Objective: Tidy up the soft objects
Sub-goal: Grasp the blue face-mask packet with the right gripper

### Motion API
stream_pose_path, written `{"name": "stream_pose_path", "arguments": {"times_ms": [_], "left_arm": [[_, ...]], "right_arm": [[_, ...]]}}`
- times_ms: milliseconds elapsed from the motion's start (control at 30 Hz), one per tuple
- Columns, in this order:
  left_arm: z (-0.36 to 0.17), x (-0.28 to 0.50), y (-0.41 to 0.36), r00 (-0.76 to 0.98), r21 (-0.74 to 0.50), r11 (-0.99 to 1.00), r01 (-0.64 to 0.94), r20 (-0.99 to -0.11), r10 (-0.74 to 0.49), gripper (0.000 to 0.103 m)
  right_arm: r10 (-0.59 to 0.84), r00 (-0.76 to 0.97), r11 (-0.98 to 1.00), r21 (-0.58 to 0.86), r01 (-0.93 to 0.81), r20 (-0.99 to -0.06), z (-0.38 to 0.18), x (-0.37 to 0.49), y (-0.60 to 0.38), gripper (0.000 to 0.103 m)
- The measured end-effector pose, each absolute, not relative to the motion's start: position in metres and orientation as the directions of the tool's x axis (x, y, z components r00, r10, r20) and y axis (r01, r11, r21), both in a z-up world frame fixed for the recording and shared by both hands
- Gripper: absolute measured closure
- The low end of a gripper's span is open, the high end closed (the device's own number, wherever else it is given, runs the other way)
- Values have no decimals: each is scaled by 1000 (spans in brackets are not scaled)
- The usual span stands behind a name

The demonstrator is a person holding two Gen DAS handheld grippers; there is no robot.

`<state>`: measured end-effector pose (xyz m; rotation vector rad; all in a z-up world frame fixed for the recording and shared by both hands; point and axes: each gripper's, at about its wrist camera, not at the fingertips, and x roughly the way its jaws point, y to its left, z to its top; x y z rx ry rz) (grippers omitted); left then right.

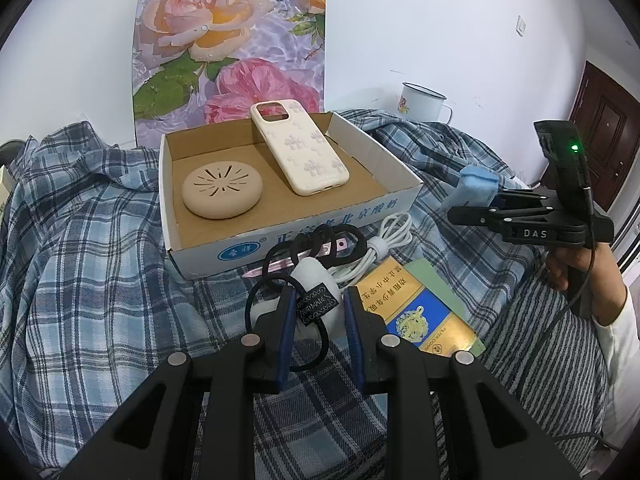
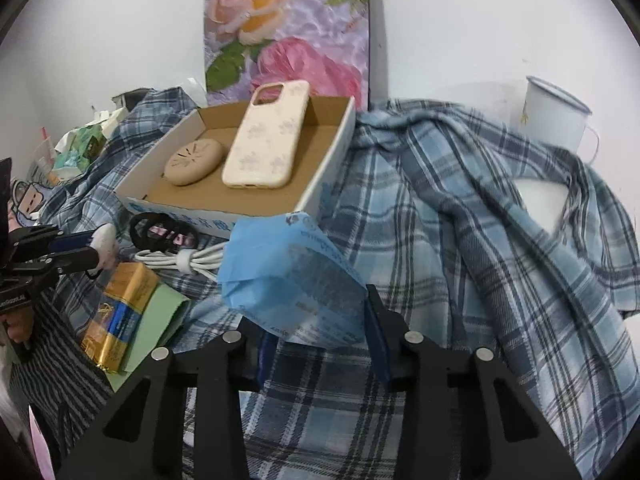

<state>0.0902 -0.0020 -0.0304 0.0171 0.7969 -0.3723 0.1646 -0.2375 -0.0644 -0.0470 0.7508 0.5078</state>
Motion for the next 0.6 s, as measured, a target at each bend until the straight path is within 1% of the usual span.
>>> {"name": "stream_pose_path", "arguments": {"times_ms": [233, 600], "left_arm": [[-26, 88, -1, 656, -123, 937, 328, -684, -320, 78], [-12, 85, 7, 711, -124, 941, 314, -627, -320, 78]], "right_arm": [[458, 680, 868, 124, -480, -573, -49, 150, -243, 67], [458, 734, 867, 69, -494, -501, -32, 136, -241, 68]]}}
